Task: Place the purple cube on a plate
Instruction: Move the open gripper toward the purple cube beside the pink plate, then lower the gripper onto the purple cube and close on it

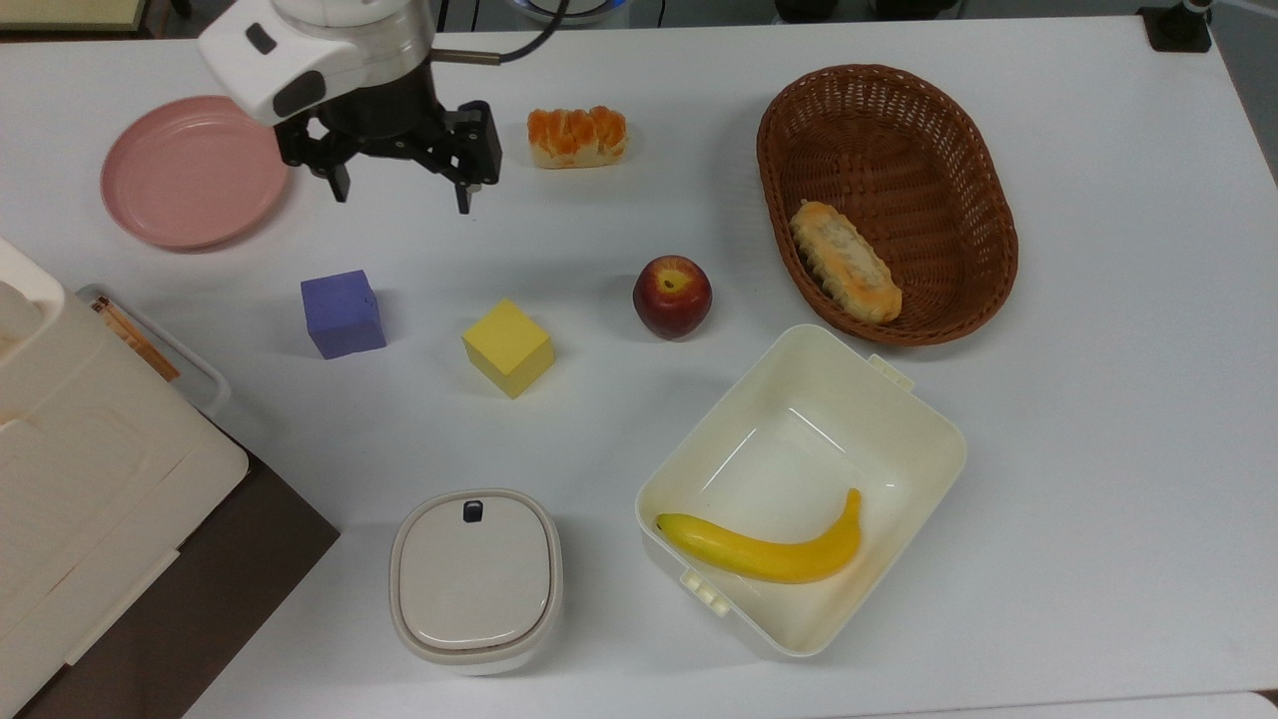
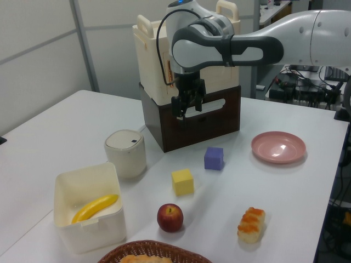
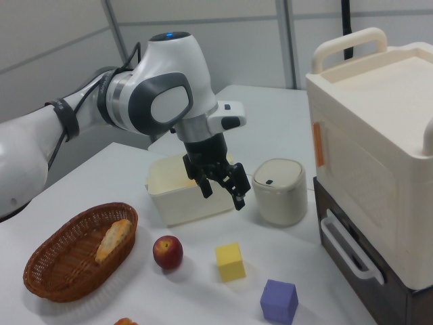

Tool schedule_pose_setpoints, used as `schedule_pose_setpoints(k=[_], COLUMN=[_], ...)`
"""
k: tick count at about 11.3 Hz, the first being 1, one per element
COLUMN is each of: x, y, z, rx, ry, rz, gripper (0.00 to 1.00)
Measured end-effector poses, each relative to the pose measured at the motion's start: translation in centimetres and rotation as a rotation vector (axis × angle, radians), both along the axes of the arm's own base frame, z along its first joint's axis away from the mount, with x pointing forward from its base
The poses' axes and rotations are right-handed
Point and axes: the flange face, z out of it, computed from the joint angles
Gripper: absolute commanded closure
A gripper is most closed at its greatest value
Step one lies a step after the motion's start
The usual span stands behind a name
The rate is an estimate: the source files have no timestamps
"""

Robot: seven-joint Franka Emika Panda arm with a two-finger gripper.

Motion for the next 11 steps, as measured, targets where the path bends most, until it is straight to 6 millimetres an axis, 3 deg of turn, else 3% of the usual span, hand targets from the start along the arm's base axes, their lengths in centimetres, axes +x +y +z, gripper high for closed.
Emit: schedule_pose_setpoints(k=[8, 11], x=[0.0, -0.5], y=[0.5, -1.3], z=[-1.1, -2.9], rx=[-0.025, -0.025], ry=[0.029, 0.073], rz=[0.050, 0.078], gripper=[0.00, 0.00])
